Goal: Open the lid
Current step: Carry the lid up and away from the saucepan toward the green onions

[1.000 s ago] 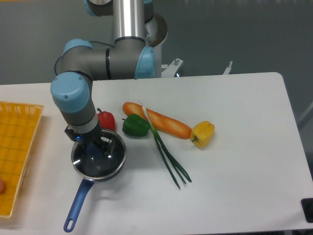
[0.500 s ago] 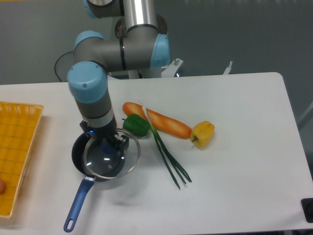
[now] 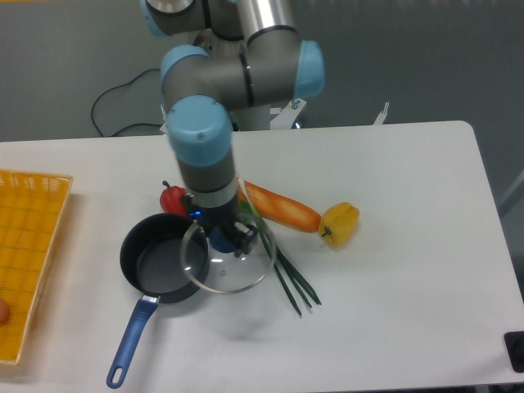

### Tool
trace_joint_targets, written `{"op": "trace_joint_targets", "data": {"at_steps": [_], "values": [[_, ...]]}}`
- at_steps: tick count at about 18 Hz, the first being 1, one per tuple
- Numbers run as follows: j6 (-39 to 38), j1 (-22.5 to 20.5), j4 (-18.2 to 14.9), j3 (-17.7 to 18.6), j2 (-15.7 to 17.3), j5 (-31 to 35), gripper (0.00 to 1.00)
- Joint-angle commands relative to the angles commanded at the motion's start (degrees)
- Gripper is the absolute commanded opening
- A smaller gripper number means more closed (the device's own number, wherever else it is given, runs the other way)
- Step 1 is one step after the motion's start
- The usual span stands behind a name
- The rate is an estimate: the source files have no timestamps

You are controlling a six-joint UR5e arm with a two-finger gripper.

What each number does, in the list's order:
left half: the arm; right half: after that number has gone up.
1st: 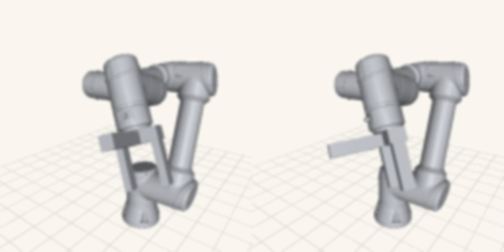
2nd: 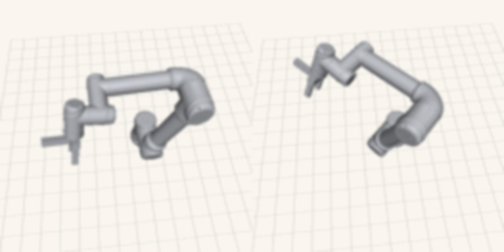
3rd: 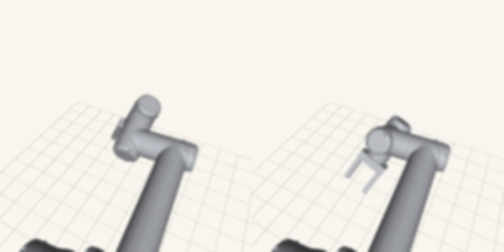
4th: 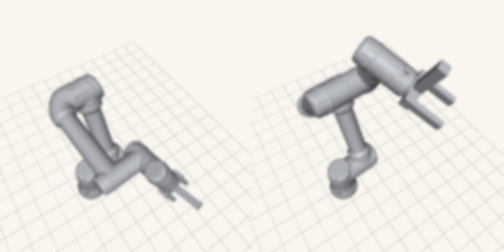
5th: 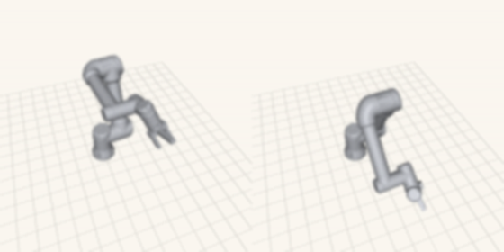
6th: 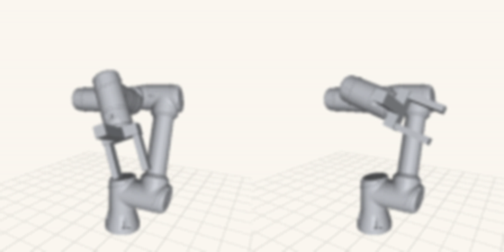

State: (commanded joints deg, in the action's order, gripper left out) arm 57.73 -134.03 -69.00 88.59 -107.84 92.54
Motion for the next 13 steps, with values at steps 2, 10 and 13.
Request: {"op": "trace_joint_targets", "data": {"at_steps": [2,10,13], "values": [[1.1,-0.4,0.0,0.0,-0.2,0.5,0.55],[7.2,-3.3,-0.2,0.4,-0.3,0.6,0.55],[7.1,-3.3,-0.2,1.1,0.0,0.4,0.55]]}}
